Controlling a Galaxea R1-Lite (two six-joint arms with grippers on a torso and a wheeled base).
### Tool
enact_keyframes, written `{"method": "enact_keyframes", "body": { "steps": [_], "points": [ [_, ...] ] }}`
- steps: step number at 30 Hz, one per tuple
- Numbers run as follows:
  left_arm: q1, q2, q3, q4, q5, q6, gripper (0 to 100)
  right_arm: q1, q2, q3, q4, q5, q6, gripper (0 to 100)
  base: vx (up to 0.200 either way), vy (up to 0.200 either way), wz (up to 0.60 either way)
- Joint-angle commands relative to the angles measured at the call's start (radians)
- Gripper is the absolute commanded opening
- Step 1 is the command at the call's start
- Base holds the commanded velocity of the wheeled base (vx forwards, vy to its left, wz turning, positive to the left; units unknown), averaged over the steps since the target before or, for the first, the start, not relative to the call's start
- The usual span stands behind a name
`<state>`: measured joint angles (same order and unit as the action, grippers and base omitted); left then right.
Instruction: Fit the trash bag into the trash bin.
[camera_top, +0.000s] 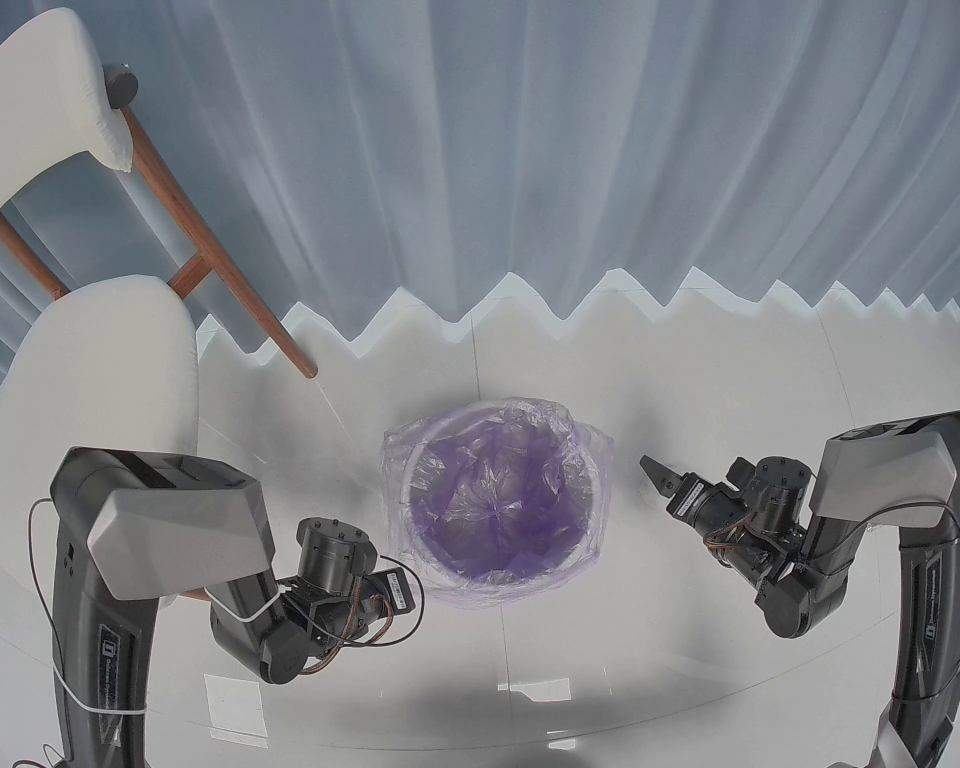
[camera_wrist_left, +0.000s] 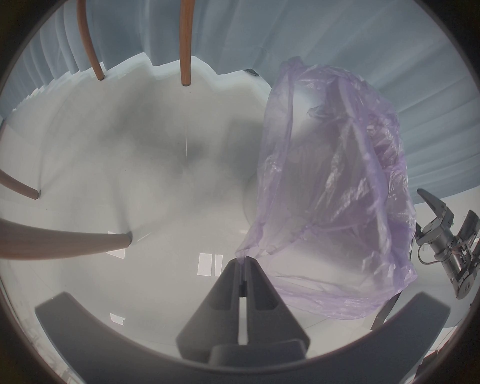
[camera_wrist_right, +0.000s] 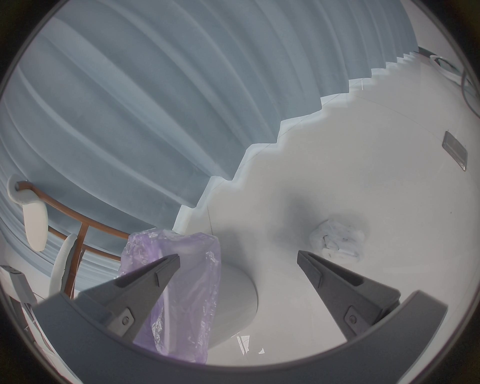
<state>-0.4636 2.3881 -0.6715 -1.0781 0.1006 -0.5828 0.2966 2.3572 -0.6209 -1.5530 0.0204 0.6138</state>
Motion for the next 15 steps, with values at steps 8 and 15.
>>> {"method": "enact_keyframes", "body": {
  "steps": [8,15],
  "points": [
    [-0.041,-0.047,0.162,-0.247,0.027,-0.002,100,-0.045,-0.021,0.03,-0.004,0.003,0.0,100,0.0,0.0,0.0],
    [-0.075,-0.277,0.518,-0.476,-0.024,-0.009,100,-0.177,-0.065,0.069,0.031,0.093,-0.074,100,0.0,0.0,0.0]
  ]
}}
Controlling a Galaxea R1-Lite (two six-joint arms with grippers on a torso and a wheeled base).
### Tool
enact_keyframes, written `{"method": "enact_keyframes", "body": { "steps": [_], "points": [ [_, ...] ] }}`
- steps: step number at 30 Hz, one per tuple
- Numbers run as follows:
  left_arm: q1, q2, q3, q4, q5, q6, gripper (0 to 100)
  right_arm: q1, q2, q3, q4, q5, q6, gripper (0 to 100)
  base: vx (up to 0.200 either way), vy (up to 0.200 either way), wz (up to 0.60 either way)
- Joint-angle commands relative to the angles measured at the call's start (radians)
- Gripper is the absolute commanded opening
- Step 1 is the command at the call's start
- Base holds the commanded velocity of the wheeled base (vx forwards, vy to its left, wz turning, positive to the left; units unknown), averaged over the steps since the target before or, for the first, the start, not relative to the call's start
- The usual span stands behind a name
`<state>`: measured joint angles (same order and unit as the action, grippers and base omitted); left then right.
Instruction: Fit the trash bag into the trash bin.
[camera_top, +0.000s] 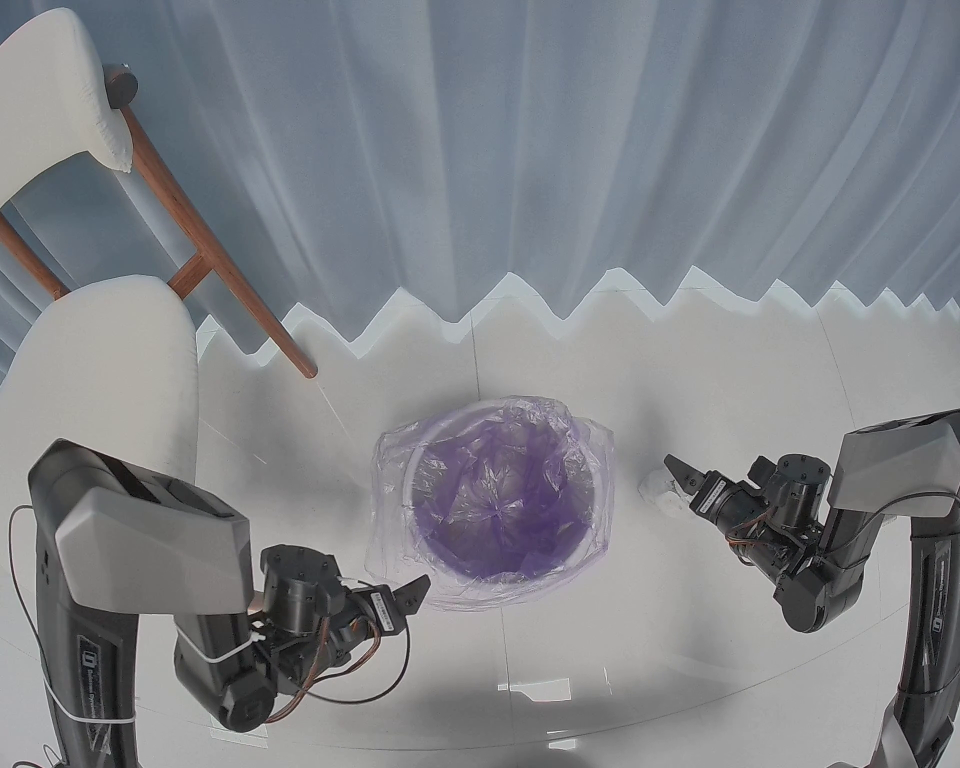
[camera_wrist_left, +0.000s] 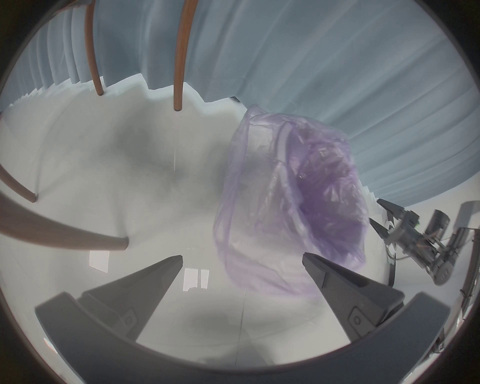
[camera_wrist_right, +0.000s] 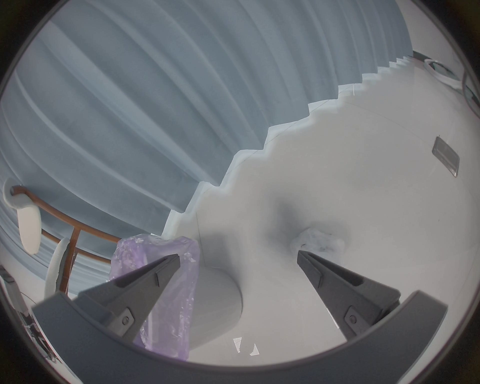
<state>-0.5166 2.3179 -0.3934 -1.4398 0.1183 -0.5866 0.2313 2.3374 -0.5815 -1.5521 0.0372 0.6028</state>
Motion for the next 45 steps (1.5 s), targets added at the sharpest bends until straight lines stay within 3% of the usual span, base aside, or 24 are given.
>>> {"method": "enact_keyframes", "body": {
  "steps": [1,3,5,10,11,18,27,31,35,39,40,42,45],
  "points": [
    [-0.019,-0.259,0.26,-0.113,-0.057,-0.01,100,-0.135,-0.067,0.029,0.061,0.112,-0.092,100,0.0,0.0,0.0],
    [-0.008,-0.338,0.274,-0.111,-0.078,-0.029,100,-0.168,-0.104,0.019,0.119,0.158,-0.135,100,0.0,0.0,0.0],
    [0.0,-0.451,0.258,-0.11,-0.129,-0.078,100,-0.208,-0.171,-0.021,0.271,0.213,-0.175,100,0.0,0.0,0.0],
    [-0.006,-0.515,0.202,-0.111,-0.138,-0.168,100,-0.214,-0.225,-0.089,0.443,0.216,-0.184,100,0.0,0.0,0.0],
    [-0.008,-0.549,0.186,-0.111,-0.138,-0.225,100,-0.208,-0.237,-0.093,0.461,0.216,-0.187,100,0.0,0.0,0.0],
    [-0.002,-0.701,0.185,-0.106,-0.174,-0.42,100,-0.199,-0.27,0.009,0.458,0.216,-0.222,100,0.0,0.0,0.0],
    [0.015,-0.71,0.295,-0.097,-0.186,-0.438,100,-0.194,-0.337,0.154,0.451,0.217,-0.279,100,0.0,0.0,0.0],
    [0.026,-0.712,0.384,-0.108,-0.175,-0.414,100,-0.19,-0.342,0.265,0.354,0.217,-0.288,100,0.0,0.0,0.0],
    [0.026,-0.764,0.393,-0.1,-0.161,-0.42,100,-0.049,-0.351,0.42,0.201,0.224,-0.265,100,0.0,0.0,0.0],
    [0.004,-0.769,0.393,-0.106,-0.163,-0.417,100,0.074,-0.351,0.446,0.165,0.236,-0.215,100,0.0,0.0,0.0],
    [-0.017,-0.772,0.393,-0.103,-0.16,-0.417,100,0.171,-0.351,0.451,0.164,0.231,-0.113,100,0.0,0.0,0.0],
    [-0.02,-0.77,0.393,-0.097,-0.158,-0.417,100,0.269,-0.351,0.451,0.164,0.216,0.034,100,0.0,0.0,0.0],
    [-0.022,-0.77,0.393,-0.097,-0.138,-0.417,100,0.358,-0.334,0.423,0.165,0.153,0.172,100,0.0,0.0,0.0]
  ]
}}
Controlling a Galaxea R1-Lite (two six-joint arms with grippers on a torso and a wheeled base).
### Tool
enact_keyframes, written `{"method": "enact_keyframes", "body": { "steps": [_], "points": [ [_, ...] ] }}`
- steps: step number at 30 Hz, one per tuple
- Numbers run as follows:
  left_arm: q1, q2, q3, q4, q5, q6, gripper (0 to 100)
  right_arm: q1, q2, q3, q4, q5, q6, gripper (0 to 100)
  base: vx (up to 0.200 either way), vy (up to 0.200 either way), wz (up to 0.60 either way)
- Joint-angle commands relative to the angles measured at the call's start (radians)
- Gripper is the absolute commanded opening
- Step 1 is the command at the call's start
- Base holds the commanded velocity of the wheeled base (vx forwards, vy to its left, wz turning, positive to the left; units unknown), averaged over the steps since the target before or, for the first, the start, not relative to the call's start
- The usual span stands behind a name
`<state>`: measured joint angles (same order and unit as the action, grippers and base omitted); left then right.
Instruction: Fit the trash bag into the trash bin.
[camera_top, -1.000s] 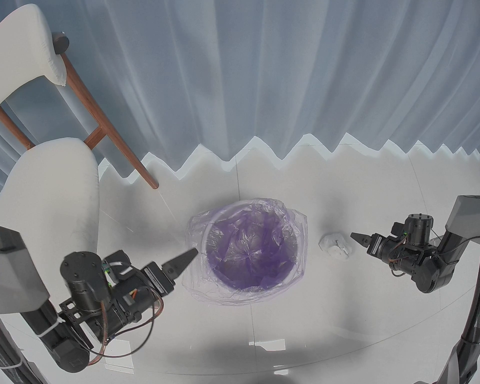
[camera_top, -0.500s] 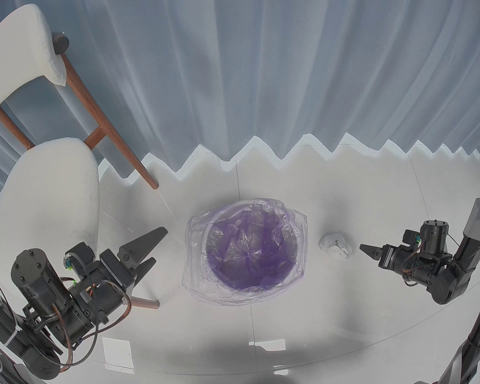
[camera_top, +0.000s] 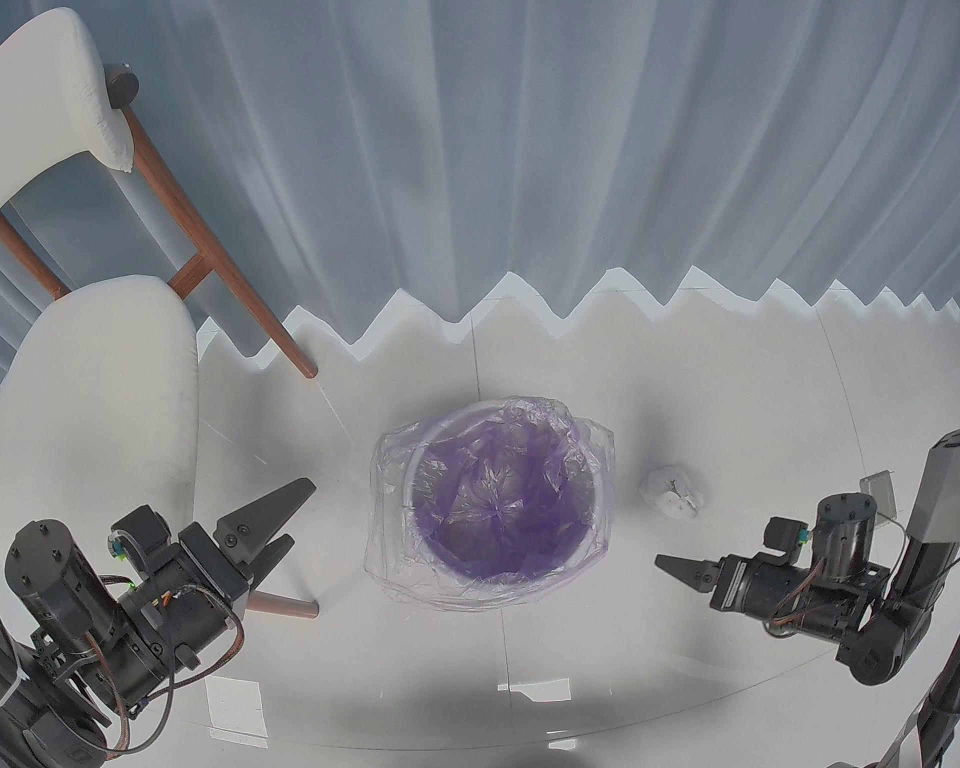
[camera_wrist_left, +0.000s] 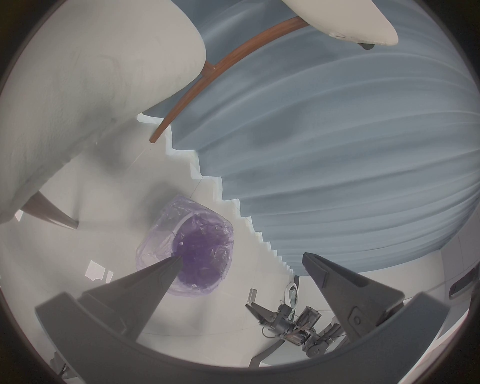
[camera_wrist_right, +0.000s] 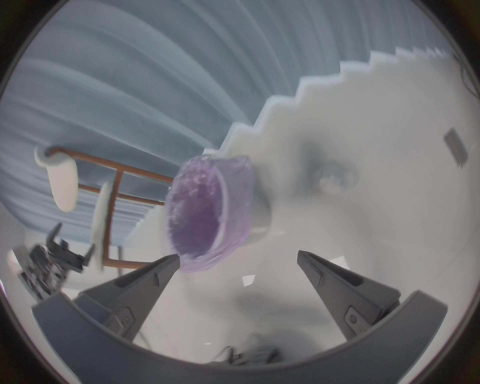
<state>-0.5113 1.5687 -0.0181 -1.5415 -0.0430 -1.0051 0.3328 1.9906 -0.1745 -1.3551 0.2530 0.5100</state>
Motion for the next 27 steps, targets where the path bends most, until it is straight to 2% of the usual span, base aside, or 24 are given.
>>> {"method": "enact_keyframes", "body": {
  "steps": [1,6,10,11,14,15,16,17,18,20,23,27],
  "points": [
    [-0.027,-0.021,0.018,0.004,0.026,0.002,100,0.264,0.017,0.009,-0.029,-0.069,0.275,100,0.0,0.0,0.0],
    [-0.027,-0.01,0.018,0.004,0.035,0.002,100,0.37,0.132,-0.04,-0.041,-0.087,0.366,100,0.0,0.0,0.0],
    [-0.027,0.001,0.018,0.004,0.037,0.005,100,0.384,0.201,-0.074,-0.065,-0.103,0.378,100,0.0,0.0,0.0],
    [-0.027,0.005,0.018,0.003,0.037,0.006,100,0.371,0.208,-0.076,-0.082,-0.109,0.374,100,0.0,0.0,0.0],
    [-0.023,0.004,0.018,-0.006,0.037,0.037,100,0.241,0.165,-0.042,-0.131,-0.113,0.337,100,0.0,0.0,0.0],
    [-0.024,0.001,0.018,-0.006,0.035,0.04,100,0.219,0.154,-0.031,-0.131,-0.113,0.321,100,0.0,0.0,0.0],
    [-0.016,-0.001,0.018,-0.006,0.031,0.036,100,0.15,0.129,-0.002,-0.133,-0.104,0.266,100,0.0,0.0,0.0],
    [-0.015,-0.001,0.018,-0.006,0.029,0.036,100,0.144,0.128,0.001,-0.133,-0.104,0.262,100,0.0,0.0,0.0],
    [-0.003,0.007,0.018,-0.006,0.028,0.034,100,0.06,0.117,0.01,-0.136,-0.093,0.206,100,0.0,0.0,0.0],
    [0.013,0.007,0.018,0.001,0.015,0.031,100,0.003,0.109,0.0,-0.137,-0.092,0.173,100,0.0,0.0,0.0],
    [0.037,0.008,0.018,0.0,-0.012,-0.015,100,-0.037,0.111,-0.048,-0.133,-0.092,0.148,100,0.0,0.0,0.0],
    [0.054,-0.007,0.018,-0.006,-0.058,-0.148,100,-0.026,0.12,-0.066,-0.131,-0.093,0.145,100,0.0,-0.2,0.0]
  ]
}}
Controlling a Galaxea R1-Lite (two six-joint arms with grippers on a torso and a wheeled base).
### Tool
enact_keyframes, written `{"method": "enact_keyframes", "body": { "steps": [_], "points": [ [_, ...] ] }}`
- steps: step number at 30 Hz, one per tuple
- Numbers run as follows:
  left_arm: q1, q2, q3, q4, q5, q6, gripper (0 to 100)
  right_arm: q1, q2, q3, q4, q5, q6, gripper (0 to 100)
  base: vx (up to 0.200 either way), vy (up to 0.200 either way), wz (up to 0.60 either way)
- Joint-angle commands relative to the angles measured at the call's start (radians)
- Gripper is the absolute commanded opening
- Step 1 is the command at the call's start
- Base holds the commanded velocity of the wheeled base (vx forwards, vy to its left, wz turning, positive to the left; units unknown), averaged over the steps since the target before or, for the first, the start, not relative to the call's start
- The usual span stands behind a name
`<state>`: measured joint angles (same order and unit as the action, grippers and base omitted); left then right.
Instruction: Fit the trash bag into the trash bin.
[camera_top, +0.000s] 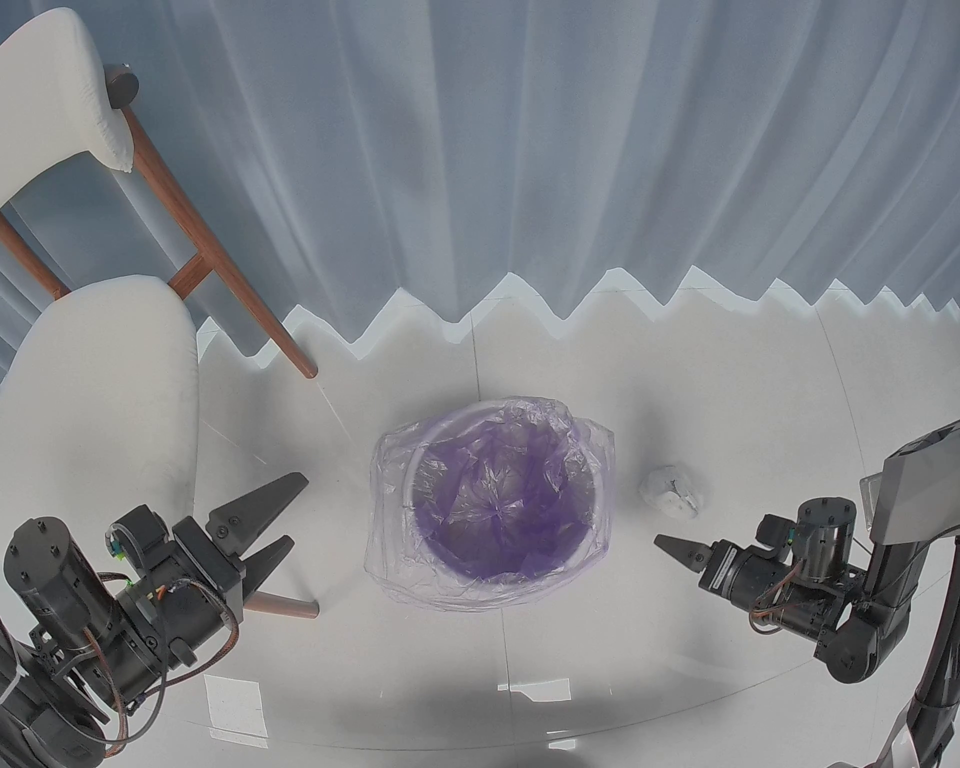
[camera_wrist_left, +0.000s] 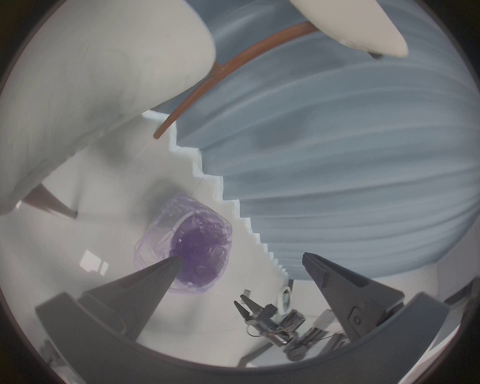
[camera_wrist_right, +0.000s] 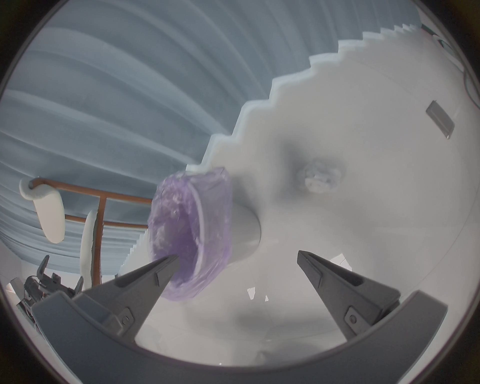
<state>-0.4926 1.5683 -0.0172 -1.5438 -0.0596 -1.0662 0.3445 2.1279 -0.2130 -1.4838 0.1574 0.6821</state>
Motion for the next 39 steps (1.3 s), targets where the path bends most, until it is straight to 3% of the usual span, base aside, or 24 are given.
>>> {"method": "enact_keyframes", "body": {
  "steps": [1,6,15,23,26,32,39],
  "points": [
    [0.035,-0.01,0.017,-0.004,-0.045,-0.097,100,-0.028,-0.017,-0.026,-0.003,0.002,-0.029,100,0.0,-0.2,0.0],
    [0.034,-0.011,0.017,-0.002,-0.049,-0.104,100,0.071,0.044,-0.042,-0.009,0.002,-0.029,100,0.0,-0.2,0.0],
    [0.026,-0.01,0.017,0.001,-0.037,-0.074,100,0.096,0.112,-0.206,0.013,-0.009,-0.081,100,0.0,-0.178,0.0],
    [0.032,0.029,0.017,-0.004,-0.051,-0.047,100,0.277,0.116,-0.238,0.071,-0.013,-0.105,100,0.0,0.0,0.0],
    [0.038,0.035,0.017,-0.004,-0.059,-0.054,100,0.312,0.153,-0.233,0.068,-0.062,-0.093,100,-0.2,0.0,0.0],
    [0.038,0.039,0.017,-0.004,-0.078,-0.041,100,0.326,0.251,-0.286,0.065,-0.09,-0.056,100,-0.2,0.0,0.0],
    [0.032,0.042,0.017,-0.004,-0.078,0.017,100,0.255,0.311,-0.341,0.063,-0.105,-0.041,100,0.0,0.0,0.0]
  ]
}}
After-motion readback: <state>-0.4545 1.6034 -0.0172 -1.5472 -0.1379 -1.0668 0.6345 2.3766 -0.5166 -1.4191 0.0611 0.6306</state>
